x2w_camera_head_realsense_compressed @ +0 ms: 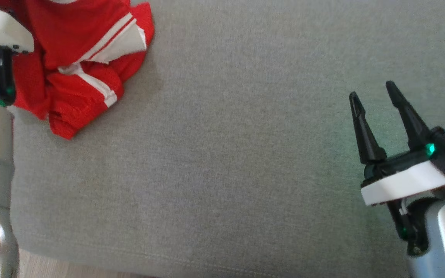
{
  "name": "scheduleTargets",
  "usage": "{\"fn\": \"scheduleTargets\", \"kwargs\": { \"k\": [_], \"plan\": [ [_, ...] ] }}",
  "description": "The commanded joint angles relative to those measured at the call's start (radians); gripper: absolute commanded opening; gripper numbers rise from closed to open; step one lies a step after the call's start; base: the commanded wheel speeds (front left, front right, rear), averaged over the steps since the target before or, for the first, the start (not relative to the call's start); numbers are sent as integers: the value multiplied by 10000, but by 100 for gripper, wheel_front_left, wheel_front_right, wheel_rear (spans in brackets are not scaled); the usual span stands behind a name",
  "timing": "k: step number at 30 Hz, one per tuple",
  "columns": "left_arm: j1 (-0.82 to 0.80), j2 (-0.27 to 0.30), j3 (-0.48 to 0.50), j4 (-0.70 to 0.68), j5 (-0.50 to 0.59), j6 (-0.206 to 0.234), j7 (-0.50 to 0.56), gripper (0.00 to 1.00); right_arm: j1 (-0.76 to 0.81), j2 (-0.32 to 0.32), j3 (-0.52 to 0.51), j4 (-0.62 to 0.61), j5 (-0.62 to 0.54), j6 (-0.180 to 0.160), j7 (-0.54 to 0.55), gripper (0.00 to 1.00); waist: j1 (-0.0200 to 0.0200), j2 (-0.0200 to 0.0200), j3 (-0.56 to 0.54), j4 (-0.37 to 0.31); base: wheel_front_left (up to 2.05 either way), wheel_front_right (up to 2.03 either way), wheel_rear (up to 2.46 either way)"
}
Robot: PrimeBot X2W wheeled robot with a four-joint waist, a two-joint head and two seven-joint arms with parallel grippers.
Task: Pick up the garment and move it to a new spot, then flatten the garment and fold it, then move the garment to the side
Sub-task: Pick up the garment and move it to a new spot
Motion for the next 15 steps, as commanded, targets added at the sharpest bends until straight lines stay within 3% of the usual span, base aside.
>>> {"fn": "scheduleTargets", "kwargs": {
  "k": [1, 7, 15],
  "plan": [
    [166, 636, 307, -580, 7, 120, -176, 0, 114, 107, 137, -293, -60, -7, -138, 100, 2, 0, -613, -92, 0, 0, 0],
    [1948, 313, 250, -2701, -94, 536, -198, 0, 501, 522, 22, -158, -120, -7, -298, 100, 2, 0, -1614, -480, 0, 0, 0],
    [4685, -496, -563, -5178, -225, 839, 698, 0, 834, 821, 36, -86, -213, -7, -384, 100, 2, 0, -2194, -1535, 0, 0, 0]
  ]
}}
